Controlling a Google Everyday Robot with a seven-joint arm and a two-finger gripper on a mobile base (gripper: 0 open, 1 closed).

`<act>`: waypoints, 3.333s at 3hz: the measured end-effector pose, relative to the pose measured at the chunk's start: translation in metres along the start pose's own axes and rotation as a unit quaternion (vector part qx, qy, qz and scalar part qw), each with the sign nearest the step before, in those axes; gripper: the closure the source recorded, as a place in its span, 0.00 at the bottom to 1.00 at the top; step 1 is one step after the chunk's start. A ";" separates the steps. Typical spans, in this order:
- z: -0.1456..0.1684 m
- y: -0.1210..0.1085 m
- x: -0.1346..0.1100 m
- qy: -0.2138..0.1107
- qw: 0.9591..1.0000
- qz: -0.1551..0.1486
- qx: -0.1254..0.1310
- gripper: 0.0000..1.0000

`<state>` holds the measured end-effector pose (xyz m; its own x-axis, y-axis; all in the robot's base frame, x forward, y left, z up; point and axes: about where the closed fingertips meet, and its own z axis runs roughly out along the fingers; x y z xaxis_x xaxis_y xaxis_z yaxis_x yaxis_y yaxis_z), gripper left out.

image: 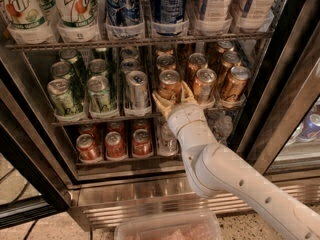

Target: Pick orange can from middle shelf of fridge

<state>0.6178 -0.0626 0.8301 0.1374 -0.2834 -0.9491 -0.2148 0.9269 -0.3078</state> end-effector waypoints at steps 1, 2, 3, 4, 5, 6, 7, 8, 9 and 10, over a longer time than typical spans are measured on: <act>-0.002 0.001 -0.004 -0.003 1.000 -0.003 0.000 1.00; -0.010 0.003 -0.021 -0.017 1.000 -0.011 -0.001 1.00; -0.018 0.005 -0.036 -0.029 0.999 -0.019 -0.002 1.00; -0.026 0.004 -0.049 -0.042 0.999 -0.028 -0.001 1.00; -0.047 0.000 -0.051 -0.046 0.998 -0.035 0.002 1.00; -0.079 0.009 -0.048 -0.037 0.999 -0.032 -0.018 1.00; -0.107 0.011 -0.041 -0.005 0.998 -0.030 -0.054 1.00; -0.127 0.013 -0.035 0.037 0.994 -0.033 -0.095 1.00; -0.134 0.012 -0.036 0.064 0.987 -0.068 -0.133 1.00; -0.137 0.023 -0.052 0.070 0.973 -0.118 -0.183 1.00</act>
Offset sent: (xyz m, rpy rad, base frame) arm -0.0269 0.0120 0.0355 -0.0255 -0.0734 0.0236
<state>0.4738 -0.0607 0.8631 0.0969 -0.5332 -0.8404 -0.5271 0.6888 -0.4978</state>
